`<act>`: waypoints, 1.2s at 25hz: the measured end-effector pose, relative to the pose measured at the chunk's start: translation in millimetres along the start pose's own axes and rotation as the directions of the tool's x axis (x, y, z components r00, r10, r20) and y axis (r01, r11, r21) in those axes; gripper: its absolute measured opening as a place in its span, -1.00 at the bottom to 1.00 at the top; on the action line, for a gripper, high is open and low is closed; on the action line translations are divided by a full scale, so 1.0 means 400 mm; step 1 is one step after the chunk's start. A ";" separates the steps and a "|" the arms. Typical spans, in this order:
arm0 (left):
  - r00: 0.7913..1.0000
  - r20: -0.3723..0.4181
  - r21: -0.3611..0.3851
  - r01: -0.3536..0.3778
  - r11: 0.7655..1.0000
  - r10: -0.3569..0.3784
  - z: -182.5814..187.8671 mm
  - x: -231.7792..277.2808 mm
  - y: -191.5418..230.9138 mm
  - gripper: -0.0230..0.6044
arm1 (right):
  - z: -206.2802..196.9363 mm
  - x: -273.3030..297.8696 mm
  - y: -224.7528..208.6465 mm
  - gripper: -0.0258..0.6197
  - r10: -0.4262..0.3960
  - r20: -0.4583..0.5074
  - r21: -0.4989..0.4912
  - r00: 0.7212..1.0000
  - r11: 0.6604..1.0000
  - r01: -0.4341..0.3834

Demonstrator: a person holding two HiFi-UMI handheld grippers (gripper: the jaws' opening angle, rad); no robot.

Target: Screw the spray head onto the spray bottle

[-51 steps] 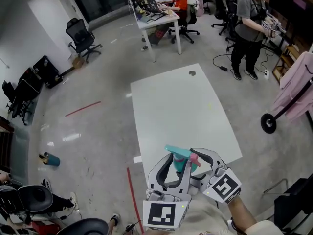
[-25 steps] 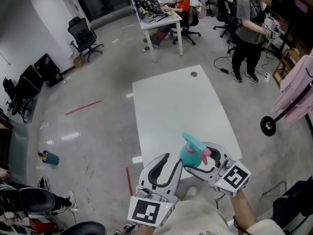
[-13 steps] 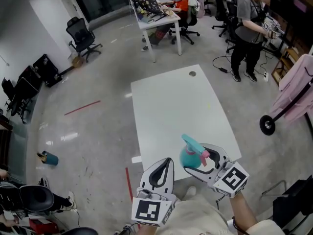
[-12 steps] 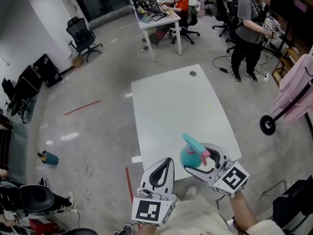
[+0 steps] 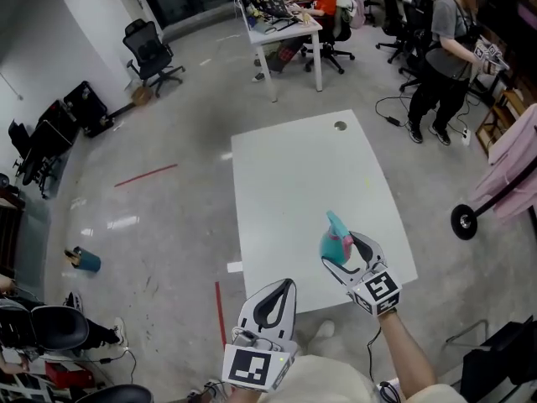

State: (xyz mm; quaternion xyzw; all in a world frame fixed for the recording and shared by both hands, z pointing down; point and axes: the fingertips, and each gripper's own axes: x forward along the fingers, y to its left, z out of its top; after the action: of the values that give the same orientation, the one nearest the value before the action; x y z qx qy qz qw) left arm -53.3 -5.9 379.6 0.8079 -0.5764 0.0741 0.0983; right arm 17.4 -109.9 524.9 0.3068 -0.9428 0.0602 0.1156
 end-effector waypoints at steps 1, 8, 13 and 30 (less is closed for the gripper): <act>1.000 -0.009 0.004 0.002 1.000 -0.002 -0.008 0.003 -0.002 -0.91 | -0.037 0.026 -0.021 0.16 -0.020 -0.019 0.016 1.000 1.000 0.020; 1.000 0.000 0.021 0.001 1.000 -0.001 -0.021 0.030 0.000 -0.91 | -0.272 0.194 -0.115 0.16 -0.106 -0.156 0.030 0.982 0.993 0.112; 1.000 -0.018 0.024 -0.005 1.000 0.006 -0.042 0.047 0.010 -0.91 | -0.364 0.233 -0.135 0.15 -0.145 -0.203 0.020 0.969 0.988 0.152; 0.997 -0.072 0.039 -0.024 0.999 0.026 -0.111 0.106 0.042 -0.91 | -0.455 0.186 -0.120 0.16 -0.117 -0.276 0.015 0.954 0.992 0.127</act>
State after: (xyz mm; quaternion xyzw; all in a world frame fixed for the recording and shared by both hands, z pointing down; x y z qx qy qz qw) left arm -55.6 -39.4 433.7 0.7990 -0.5810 0.1155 0.1030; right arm 20.4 -156.9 721.7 0.3549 -0.8958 0.1104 0.2438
